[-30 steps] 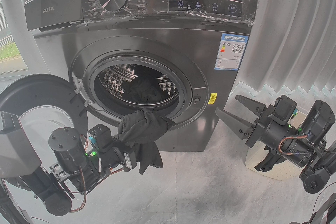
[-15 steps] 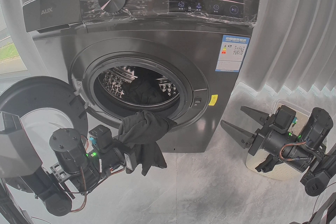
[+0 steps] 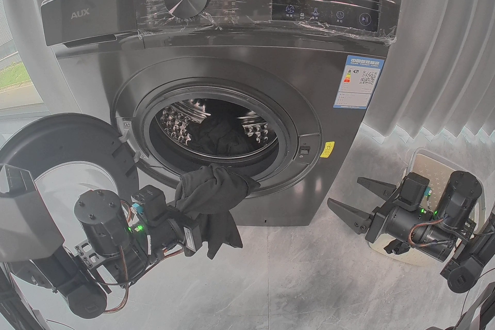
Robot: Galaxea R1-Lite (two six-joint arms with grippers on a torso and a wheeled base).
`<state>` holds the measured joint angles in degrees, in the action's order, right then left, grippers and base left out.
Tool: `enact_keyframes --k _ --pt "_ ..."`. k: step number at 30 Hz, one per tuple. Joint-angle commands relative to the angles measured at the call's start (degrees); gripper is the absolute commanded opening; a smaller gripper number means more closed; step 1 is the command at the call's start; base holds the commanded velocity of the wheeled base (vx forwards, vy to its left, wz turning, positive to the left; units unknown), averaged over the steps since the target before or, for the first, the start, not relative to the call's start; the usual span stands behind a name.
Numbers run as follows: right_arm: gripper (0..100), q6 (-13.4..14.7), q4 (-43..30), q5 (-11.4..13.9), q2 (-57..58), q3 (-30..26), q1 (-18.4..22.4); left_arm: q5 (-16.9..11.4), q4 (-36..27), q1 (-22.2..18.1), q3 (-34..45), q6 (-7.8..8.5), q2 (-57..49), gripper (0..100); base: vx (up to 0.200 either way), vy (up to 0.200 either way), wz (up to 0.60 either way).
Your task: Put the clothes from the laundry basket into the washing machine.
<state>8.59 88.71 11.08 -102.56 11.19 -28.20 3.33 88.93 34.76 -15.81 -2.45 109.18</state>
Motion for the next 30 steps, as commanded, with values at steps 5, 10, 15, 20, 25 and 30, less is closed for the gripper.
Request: enact_keyframes --k 5,10,15,20,25,30 --pt "100 0.02 0.06 -0.01 -0.36 0.15 -0.10 0.01 0.01 0.05 0.08 -0.01 0.33 0 0.000 0.120 0.00" --pt "100 0.02 0.06 0.08 -0.36 0.15 -0.10 0.10 0.01 -0.04 0.08 -0.01 0.33 0 0.000 0.000 0.00" --pt "100 0.02 0.06 0.08 -0.45 0.06 -0.19 0.01 0.01 0.05 0.43 -0.01 0.33 0 0.000 0.000 0.00" --pt "100 0.02 0.06 0.08 -0.54 0.06 -0.28 0.01 0.01 0.05 0.43 -0.01 0.42 0 0.000 0.000 0.00" --pt "100 0.02 0.06 0.17 -0.54 0.06 -0.28 0.01 0.10 0.05 0.52 -0.10 0.77 0 0.000 0.160 0.00" --pt "100 0.02 0.06 0.17 -0.54 0.06 -0.28 0.01 0.10 0.05 0.52 -0.01 0.86 0 0.000 0.200 0.00"
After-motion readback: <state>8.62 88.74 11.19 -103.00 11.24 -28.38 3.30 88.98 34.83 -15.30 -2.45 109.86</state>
